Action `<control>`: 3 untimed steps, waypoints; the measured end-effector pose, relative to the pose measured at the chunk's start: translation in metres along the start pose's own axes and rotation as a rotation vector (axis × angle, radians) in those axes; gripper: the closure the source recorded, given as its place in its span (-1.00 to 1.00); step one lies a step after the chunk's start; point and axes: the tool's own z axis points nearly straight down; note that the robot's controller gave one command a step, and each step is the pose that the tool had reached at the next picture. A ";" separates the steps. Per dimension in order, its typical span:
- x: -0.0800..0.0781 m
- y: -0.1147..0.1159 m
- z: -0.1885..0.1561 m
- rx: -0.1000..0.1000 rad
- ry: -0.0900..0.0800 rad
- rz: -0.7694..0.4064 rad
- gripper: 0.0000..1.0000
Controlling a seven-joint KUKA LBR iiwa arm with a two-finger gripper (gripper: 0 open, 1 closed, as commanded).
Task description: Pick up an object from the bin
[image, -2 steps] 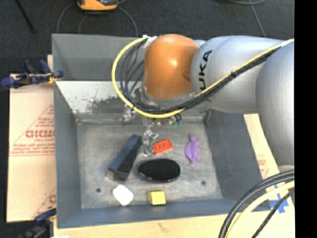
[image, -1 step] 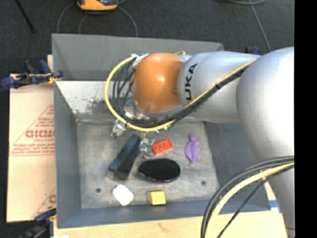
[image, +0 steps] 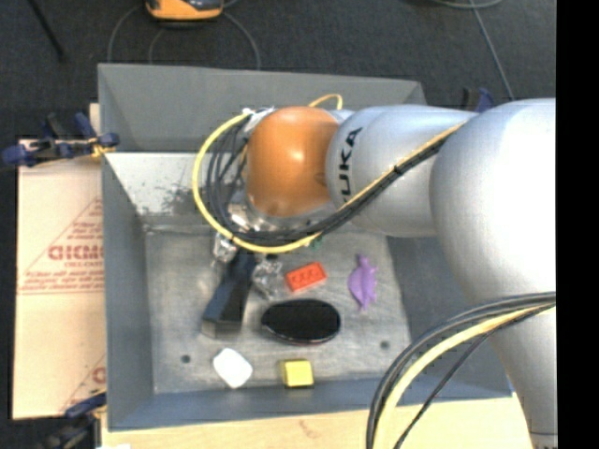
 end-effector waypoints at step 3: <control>0.000 0.000 -0.006 -0.004 0.002 0.000 1.00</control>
Offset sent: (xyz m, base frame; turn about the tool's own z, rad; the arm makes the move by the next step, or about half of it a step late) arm -0.0001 -0.0001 0.0104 0.0001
